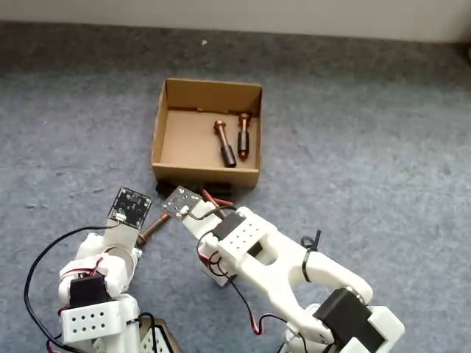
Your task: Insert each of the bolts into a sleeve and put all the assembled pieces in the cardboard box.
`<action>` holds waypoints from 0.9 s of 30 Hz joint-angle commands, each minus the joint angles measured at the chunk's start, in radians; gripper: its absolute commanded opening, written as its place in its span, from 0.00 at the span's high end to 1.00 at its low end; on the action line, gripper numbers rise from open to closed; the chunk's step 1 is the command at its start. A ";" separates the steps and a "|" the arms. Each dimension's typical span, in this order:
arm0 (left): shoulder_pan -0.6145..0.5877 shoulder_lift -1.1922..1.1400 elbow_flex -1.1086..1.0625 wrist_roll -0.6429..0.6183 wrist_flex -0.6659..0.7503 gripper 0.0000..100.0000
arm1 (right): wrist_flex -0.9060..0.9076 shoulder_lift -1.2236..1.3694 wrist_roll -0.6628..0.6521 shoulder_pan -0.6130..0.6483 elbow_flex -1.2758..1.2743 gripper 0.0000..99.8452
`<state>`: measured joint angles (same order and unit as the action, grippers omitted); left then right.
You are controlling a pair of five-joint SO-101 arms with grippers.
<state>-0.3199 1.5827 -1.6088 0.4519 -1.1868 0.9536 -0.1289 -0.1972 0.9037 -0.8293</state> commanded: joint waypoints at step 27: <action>-0.013 0.005 0.004 0.005 -0.003 0.91 | 0.140 -0.716 0.242 -0.243 -0.073 1.00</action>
<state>-0.3199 1.5827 -1.6088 0.4519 -1.1868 1.1070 -0.7242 -0.0115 0.7273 -0.8892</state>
